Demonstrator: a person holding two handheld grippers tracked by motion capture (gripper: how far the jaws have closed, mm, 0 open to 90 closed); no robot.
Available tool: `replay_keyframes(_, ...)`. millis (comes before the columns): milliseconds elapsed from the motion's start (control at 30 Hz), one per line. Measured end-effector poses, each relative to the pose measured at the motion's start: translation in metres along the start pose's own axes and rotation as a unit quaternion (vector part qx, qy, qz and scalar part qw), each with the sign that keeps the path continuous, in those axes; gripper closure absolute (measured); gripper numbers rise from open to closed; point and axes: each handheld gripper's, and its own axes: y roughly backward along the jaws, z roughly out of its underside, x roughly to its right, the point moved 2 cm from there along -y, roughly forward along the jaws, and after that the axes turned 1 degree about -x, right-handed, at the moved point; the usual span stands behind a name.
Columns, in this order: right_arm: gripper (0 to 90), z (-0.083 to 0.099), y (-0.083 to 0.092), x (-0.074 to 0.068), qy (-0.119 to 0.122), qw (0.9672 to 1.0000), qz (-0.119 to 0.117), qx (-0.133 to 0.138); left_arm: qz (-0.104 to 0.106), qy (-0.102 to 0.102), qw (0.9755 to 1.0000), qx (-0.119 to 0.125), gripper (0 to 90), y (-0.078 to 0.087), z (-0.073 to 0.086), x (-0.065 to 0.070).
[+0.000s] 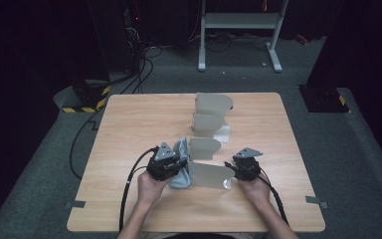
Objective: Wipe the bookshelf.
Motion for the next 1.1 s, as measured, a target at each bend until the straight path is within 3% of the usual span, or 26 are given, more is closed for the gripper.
replay_keyframes(33, 56.2, 0.000, 0.000, 0.000, 0.000, 1.0000, 0.000, 0.000, 0.015, 0.007, 0.9995, 0.025, 78.2, 0.008, -0.006, 0.002)
replay_keyframes(167, 56.1, 0.000, 0.000, 0.000, 0.000, 1.0000, 0.000, 0.000, 0.027, 0.013, 0.9981, 0.054, 78.6, 0.021, -0.015, 0.005)
replay_keyframes(200, 56.2, 0.000, 0.000, 0.000, 0.000, 1.0000, 0.000, 0.000, 0.034, 0.015, 0.9967, 0.073, 78.6, 0.029, -0.021, 0.008)
replay_keyframes(233, 56.2, 0.000, 0.000, 0.000, 0.000, 1.0000, 0.000, 0.000, 0.034, 0.015, 0.9967, 0.073, 78.6, 0.029, -0.021, 0.008)
replay_keyframes(300, 56.0, 0.000, 0.000, 0.000, 0.000, 1.0000, 0.000, 0.000, 0.045, 0.018, 0.9938, 0.100, 78.7, 0.042, -0.029, 0.012)
replay_keyframes(367, 56.0, 0.000, 0.000, 0.000, 0.000, 1.0000, 0.001, 0.000, 0.042, 0.015, 0.9928, 0.111, 78.7, 0.048, -0.033, 0.017)
replay_keyframes(500, 55.9, 0.000, 0.000, 0.000, 0.000, 1.0000, 0.000, 0.000, 0.028, 0.010, 0.9939, 0.107, 78.7, 0.048, -0.031, 0.020)
replay_keyframes(633, 55.7, 0.000, 0.000, 0.000, -0.004, 1.0000, 0.001, 0.000, 0.032, 0.036, 0.9936, 0.102, 79.0, 0.044, -0.020, 0.016)
replay_keyframes(767, 55.7, 0.000, 0.000, 0.000, -0.005, 1.0000, 0.002, 0.000, 0.033, 0.043, 0.9935, 0.100, 79.0, 0.043, -0.013, 0.015)
replay_keyframes(800, 55.8, 0.000, 0.000, 0.000, -0.005, 1.0000, 0.002, 0.000, 0.023, 0.038, 0.9953, 0.086, 79.0, 0.040, -0.008, 0.015)
replay_keyframes(900, 55.8, 0.001, 0.001, 0.000, -0.004, 1.0000, 0.004, 0.000, 0.030, 0.043, 0.9963, 0.068, 79.0, 0.030, 0.001, 0.014)
replay_keyframes(1100, 55.9, 0.001, 0.001, 0.000, -0.005, 1.0000, 0.004, 0.000, 0.025, 0.050, 0.9977, 0.038, 78.9, 0.010, 0.011, 0.014)
